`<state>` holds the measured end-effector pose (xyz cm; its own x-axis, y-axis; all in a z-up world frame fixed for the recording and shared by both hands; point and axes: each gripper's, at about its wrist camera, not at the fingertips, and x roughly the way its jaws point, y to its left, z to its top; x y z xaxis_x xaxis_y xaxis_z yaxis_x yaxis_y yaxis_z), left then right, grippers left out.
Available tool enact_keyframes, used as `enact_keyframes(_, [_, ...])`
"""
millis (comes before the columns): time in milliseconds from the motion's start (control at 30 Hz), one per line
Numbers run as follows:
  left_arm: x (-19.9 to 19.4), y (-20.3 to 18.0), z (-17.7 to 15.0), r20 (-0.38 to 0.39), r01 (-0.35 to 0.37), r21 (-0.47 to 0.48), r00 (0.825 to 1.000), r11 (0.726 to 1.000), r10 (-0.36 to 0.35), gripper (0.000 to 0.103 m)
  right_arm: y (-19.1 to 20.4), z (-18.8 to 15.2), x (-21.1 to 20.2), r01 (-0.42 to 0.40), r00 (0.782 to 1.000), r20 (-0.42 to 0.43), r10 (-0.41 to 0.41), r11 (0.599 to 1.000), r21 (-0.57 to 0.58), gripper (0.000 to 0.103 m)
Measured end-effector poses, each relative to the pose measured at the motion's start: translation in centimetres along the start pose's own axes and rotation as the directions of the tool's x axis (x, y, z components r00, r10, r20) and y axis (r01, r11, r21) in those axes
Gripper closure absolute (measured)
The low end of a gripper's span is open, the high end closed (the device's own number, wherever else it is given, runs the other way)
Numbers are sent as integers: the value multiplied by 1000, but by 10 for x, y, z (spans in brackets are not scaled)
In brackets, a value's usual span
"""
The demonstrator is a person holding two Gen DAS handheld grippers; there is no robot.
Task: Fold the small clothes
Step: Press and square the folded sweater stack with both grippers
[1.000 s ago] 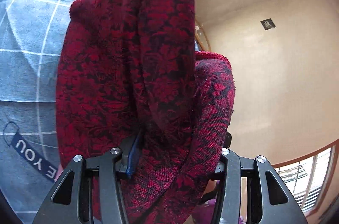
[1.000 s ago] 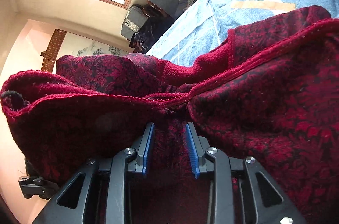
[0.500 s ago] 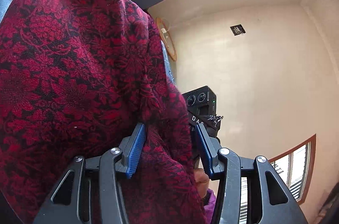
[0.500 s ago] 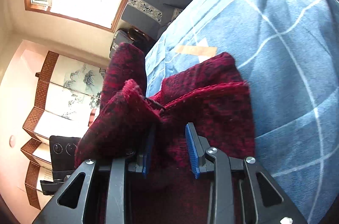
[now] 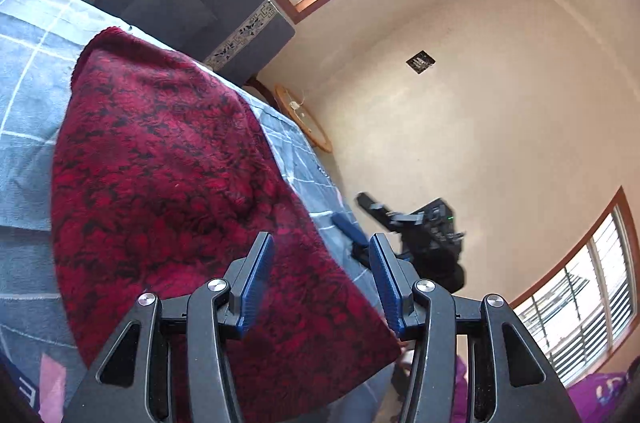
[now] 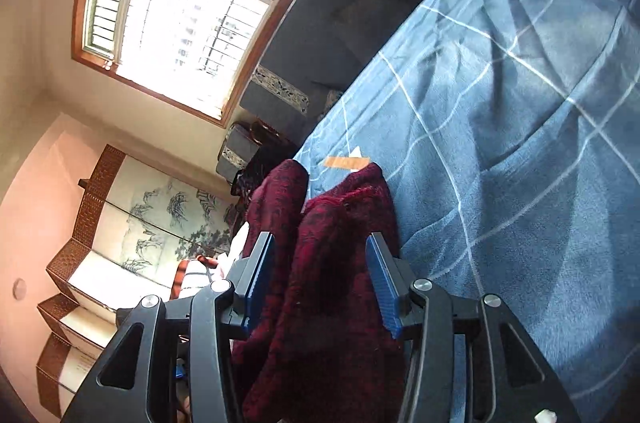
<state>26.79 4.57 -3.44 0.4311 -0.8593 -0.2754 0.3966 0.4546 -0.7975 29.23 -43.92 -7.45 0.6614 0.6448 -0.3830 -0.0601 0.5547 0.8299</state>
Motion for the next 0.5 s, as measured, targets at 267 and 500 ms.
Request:
enact_keyframes(267, [4,10,-32,15,-14,-72,1000,997,15,50,64,-30,53,92,961,-231,-151,965,-247,48])
enact_keyframes(500, [-5,-4,-38,73,-71,-60,995,996,75,43,81,-46,68,126,954,-214,-212,925,-357,88])
